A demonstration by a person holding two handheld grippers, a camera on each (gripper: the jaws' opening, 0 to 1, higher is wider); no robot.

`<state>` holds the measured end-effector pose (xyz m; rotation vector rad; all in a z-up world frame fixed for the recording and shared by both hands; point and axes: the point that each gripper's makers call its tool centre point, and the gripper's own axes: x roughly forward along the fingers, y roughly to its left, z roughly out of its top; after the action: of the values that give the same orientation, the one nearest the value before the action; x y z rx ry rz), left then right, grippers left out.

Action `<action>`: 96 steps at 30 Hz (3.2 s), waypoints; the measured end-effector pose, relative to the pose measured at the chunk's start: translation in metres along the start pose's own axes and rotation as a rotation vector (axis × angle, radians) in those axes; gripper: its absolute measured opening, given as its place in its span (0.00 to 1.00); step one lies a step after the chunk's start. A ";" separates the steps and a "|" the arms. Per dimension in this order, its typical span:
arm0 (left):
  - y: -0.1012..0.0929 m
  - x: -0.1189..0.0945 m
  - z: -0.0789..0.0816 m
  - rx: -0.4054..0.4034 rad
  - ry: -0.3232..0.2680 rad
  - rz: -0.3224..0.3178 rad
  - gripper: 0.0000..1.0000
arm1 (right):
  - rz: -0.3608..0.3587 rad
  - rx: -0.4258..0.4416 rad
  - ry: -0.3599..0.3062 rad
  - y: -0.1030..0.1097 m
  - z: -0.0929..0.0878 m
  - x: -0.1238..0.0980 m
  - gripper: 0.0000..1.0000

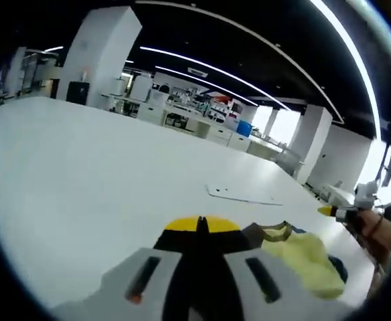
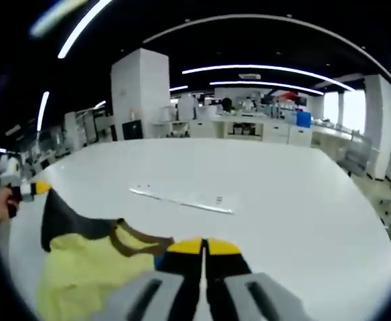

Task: Fold the garment on the visible template until the final outline fits inside the template.

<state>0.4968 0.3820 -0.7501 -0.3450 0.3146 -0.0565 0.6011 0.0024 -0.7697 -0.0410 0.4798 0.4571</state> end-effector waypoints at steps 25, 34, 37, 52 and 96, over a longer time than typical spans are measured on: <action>0.012 -0.027 -0.029 0.205 0.102 0.069 0.42 | 0.121 0.051 0.093 0.030 -0.018 -0.030 0.47; -0.011 -0.055 -0.047 0.356 0.169 -0.015 0.59 | 0.156 0.044 0.154 0.054 -0.048 -0.073 0.74; -0.020 -0.060 -0.054 0.366 0.178 -0.058 0.61 | 0.153 0.042 0.159 0.063 -0.059 -0.091 0.75; -0.018 -0.080 -0.099 0.325 0.271 -0.061 0.54 | 0.096 0.019 0.167 0.079 -0.109 -0.141 0.59; -0.021 -0.077 -0.111 0.211 0.284 -0.041 0.03 | -0.056 0.021 0.131 0.056 -0.134 -0.178 0.00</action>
<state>0.3887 0.3342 -0.8192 -0.1325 0.5773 -0.1788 0.3776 -0.0408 -0.8044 -0.0641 0.6110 0.3958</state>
